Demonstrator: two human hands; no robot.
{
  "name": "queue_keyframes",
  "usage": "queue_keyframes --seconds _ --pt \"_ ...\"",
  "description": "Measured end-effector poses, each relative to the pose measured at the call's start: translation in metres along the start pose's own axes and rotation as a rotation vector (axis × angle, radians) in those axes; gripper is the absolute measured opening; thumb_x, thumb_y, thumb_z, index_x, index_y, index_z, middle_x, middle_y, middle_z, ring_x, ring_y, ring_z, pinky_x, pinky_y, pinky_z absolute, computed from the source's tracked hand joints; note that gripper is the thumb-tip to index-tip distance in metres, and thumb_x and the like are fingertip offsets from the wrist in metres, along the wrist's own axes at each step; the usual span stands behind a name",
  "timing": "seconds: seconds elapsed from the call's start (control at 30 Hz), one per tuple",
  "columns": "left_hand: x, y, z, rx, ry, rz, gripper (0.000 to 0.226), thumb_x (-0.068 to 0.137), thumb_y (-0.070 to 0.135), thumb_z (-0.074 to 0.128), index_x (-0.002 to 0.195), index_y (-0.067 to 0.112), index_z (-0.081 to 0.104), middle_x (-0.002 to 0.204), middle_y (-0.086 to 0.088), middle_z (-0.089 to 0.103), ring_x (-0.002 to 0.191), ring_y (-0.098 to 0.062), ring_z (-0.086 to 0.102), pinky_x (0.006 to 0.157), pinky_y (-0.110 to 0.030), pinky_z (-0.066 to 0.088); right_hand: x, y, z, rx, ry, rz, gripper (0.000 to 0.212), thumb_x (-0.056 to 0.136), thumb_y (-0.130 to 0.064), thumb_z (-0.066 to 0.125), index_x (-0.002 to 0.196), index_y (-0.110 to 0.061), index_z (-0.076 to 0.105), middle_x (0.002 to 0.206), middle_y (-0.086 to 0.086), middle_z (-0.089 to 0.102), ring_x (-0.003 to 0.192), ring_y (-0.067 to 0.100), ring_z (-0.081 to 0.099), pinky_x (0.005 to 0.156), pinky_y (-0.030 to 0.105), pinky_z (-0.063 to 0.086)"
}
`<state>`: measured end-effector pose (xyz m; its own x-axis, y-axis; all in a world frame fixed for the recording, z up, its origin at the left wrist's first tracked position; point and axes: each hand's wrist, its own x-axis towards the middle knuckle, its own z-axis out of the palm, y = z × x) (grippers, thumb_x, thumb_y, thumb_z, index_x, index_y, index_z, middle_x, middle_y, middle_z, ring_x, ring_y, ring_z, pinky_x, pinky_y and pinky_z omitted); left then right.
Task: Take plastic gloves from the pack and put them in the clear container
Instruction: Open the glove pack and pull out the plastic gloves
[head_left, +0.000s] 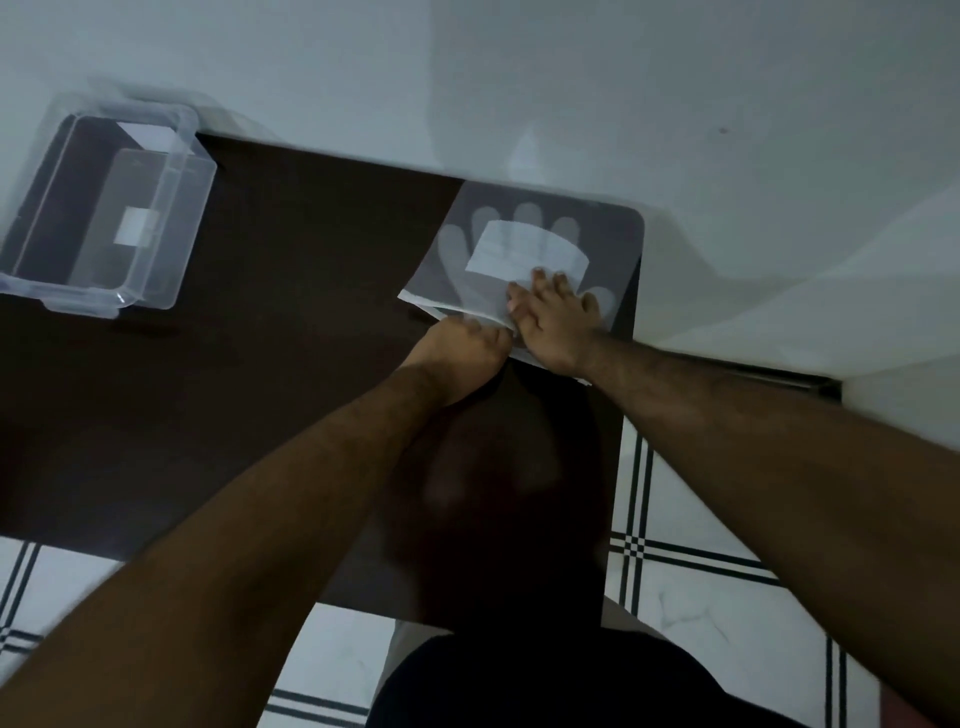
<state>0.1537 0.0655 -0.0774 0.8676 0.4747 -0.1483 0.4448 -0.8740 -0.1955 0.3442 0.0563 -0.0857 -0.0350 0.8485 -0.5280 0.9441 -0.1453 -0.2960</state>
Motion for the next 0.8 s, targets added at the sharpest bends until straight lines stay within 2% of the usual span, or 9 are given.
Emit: queue_keyframes --seconds 0.1,0.17,0.3,0.5,0.8 --pt "-0.017 0.012 0.000 -0.029 0.045 0.024 0.008 0.087 0.015 0.072 0.094 0.011 0.071 0.077 -0.005 0.074 0.059 -0.025 0.069 0.054 -0.032 0.051 0.000 -0.003 0.002 -0.068 0.006 0.003 0.062 0.111 -0.056 0.018 0.169 -0.034 0.011 0.179 0.006 -0.004 0.164 0.034 -0.006 0.127 0.068 0.003" --pt "-0.029 0.020 0.001 -0.058 0.094 0.023 0.010 0.079 0.011 0.077 0.088 0.010 0.071 0.069 -0.005 0.071 0.051 -0.025 0.065 0.048 -0.030 0.046 -0.001 -0.004 0.004 -0.135 0.013 -0.015 0.065 0.111 -0.055 0.025 0.170 -0.032 0.009 0.179 0.009 -0.005 0.164 0.037 -0.005 0.127 0.070 0.004" --pt "-0.053 0.037 -0.002 -0.172 0.130 -0.003 0.025 0.073 0.011 0.089 0.090 0.008 0.071 0.070 -0.008 0.070 0.053 -0.027 0.066 0.050 -0.033 0.051 -0.005 -0.001 0.008 -0.231 0.020 -0.061 0.077 0.107 -0.060 0.035 0.170 -0.030 0.002 0.179 0.010 -0.007 0.164 0.040 -0.005 0.126 0.071 0.001" --pt "-0.092 0.060 0.002 -0.237 0.078 -0.074 0.026 0.075 0.009 0.088 0.093 0.007 0.070 0.074 -0.012 0.072 0.057 -0.032 0.069 0.052 -0.037 0.055 -0.010 0.010 0.013 -0.394 0.000 -0.224 0.079 0.106 -0.065 0.029 0.169 -0.033 -0.006 0.178 0.010 -0.011 0.164 0.039 -0.006 0.125 0.072 -0.001" --pt "-0.146 0.097 0.004 -0.285 0.080 -0.137 0.018 0.080 0.006 0.082 0.093 0.005 0.069 0.071 -0.012 0.069 0.054 -0.033 0.066 0.051 -0.037 0.053 -0.008 0.014 0.016 -0.448 0.046 -0.295 0.075 0.107 -0.066 0.023 0.169 -0.032 -0.002 0.179 0.011 -0.007 0.164 0.041 -0.002 0.125 0.073 -0.002"
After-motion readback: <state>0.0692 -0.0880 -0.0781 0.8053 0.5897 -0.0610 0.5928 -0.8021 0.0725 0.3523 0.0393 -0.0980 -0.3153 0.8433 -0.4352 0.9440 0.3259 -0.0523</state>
